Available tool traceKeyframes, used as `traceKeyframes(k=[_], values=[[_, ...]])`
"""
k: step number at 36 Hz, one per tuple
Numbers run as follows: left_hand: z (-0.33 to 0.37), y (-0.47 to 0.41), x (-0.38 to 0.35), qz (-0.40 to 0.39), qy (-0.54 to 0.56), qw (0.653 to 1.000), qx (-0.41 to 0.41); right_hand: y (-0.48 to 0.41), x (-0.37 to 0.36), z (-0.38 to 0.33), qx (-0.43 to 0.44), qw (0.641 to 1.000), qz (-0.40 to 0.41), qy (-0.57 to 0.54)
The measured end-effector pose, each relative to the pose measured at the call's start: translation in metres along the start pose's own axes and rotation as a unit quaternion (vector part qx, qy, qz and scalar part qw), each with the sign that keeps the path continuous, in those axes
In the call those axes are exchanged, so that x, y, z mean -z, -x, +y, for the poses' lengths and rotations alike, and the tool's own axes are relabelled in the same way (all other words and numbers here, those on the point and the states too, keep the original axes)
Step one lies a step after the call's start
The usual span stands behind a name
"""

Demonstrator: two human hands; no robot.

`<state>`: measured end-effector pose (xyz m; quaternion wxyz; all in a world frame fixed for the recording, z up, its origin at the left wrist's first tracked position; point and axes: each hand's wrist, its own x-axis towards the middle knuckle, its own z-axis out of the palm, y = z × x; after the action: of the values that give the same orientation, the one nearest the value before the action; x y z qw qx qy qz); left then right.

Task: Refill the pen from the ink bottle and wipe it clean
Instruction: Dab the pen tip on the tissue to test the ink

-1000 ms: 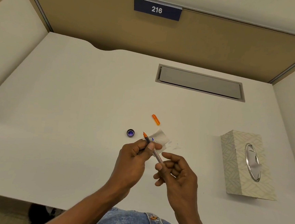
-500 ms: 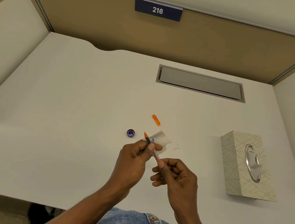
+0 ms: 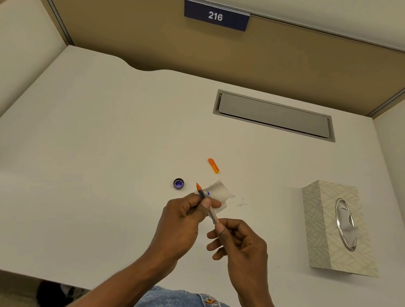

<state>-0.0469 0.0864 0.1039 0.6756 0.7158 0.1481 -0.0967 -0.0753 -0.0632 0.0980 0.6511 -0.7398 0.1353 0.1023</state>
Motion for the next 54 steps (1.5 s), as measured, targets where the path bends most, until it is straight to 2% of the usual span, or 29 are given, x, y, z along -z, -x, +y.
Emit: traceKeyframes(k=[54], values=[[0.0018,-0.0028,-0.0044,0.018,-0.020,1.000,0.017,-0.0041,0.0025,0.0025,-0.017,1.000,0.010,0.019]])
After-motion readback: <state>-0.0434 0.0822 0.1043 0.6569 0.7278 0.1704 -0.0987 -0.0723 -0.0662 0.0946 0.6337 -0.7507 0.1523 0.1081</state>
